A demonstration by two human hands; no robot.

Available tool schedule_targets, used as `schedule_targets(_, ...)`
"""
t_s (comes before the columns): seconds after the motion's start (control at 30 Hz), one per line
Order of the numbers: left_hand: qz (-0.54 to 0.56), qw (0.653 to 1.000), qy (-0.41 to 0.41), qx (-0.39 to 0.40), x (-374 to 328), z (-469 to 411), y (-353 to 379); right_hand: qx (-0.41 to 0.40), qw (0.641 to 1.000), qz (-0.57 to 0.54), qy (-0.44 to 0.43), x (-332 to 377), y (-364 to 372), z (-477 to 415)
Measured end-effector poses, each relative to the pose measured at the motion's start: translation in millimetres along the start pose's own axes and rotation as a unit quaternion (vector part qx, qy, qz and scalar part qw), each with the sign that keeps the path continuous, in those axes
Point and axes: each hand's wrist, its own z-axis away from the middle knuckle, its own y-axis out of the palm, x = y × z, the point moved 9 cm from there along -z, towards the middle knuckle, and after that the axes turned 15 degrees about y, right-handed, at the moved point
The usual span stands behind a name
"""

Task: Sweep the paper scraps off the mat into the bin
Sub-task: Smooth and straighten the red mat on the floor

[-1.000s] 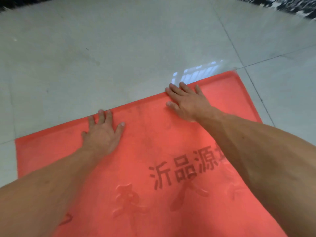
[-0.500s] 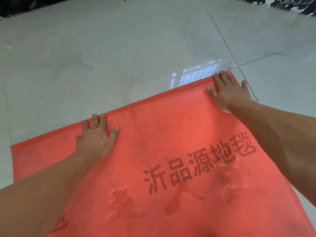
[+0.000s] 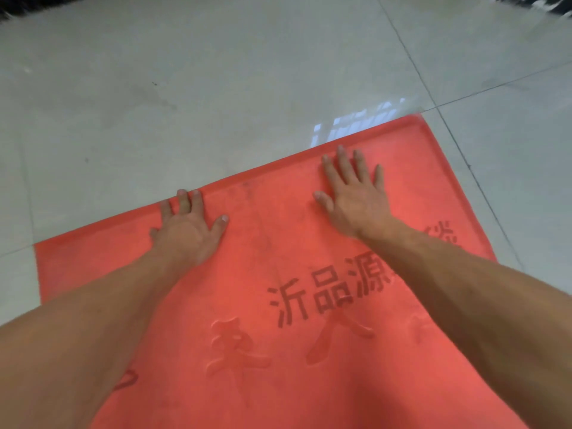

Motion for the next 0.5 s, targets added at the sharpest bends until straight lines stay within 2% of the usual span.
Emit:
schedule_targets(0.17, 0.014, 0.999, 0.036, 0.013, 14.5, -13.1, 10.9, 0.026, 0.991, 0.004, -0.13, 103.0, 33.3, 78.4)
schedule_targets(0.3, 0.023, 0.999, 0.042, 0.022, 22.1, -21.4, 17.6, 0.031, 0.986, 0.009, -0.163, 158.8, 56.1, 116.5)
schedule_targets(0.4, 0.06, 0.997, 0.041, -0.037, 4.1, 2.0, 4.6, 0.043, 0.988, 0.028, -0.147, 158.3, 72.2, 121.0)
schedule_targets(0.5, 0.081, 0.979, 0.137, -0.125, -37.0, 43.0, -0.3, 0.035, 0.985, 0.044, -0.16, 148.1, 74.5, 121.1)
